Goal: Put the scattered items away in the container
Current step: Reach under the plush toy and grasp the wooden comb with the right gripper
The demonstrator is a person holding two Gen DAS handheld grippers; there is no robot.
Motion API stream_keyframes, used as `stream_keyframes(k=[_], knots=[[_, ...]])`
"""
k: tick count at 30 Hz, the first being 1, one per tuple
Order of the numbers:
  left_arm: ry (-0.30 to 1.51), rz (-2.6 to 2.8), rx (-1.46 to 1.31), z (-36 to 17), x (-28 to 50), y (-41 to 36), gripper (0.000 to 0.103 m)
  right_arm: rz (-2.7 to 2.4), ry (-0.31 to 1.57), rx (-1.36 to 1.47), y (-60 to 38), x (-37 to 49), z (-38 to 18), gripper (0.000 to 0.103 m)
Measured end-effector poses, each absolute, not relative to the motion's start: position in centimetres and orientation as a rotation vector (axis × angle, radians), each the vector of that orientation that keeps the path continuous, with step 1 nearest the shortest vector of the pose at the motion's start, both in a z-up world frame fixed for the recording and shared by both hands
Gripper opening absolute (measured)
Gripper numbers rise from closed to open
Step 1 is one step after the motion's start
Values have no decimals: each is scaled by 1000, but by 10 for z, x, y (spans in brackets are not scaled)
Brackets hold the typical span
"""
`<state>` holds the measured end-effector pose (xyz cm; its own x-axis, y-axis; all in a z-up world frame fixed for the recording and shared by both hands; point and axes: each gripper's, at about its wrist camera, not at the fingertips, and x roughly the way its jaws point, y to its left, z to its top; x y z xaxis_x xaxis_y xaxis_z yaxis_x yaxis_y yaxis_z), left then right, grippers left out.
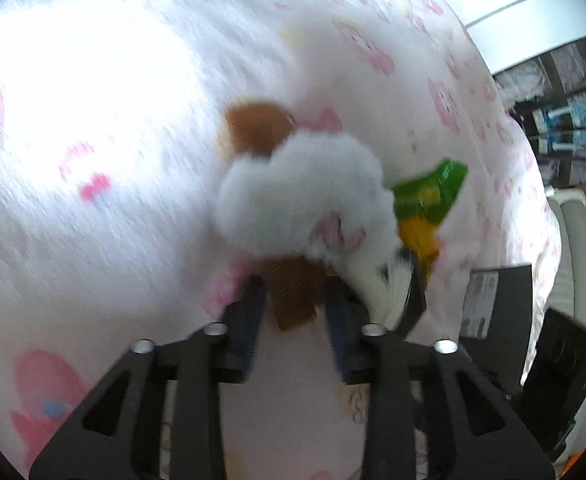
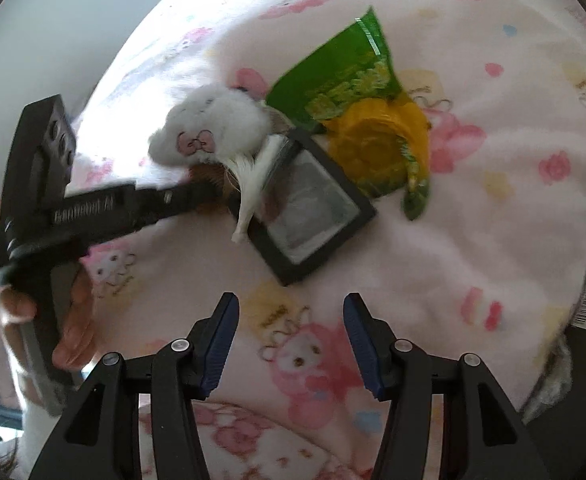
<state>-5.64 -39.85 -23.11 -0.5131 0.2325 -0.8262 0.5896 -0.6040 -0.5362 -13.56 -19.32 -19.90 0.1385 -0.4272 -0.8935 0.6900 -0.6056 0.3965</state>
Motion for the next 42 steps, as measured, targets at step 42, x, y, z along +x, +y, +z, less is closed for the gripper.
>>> stream_keyframes(k=[42], knots=[[1169,-2267,1447,-236,-86,-403,18,-1462,63,1657,-165,-150,-215,51]])
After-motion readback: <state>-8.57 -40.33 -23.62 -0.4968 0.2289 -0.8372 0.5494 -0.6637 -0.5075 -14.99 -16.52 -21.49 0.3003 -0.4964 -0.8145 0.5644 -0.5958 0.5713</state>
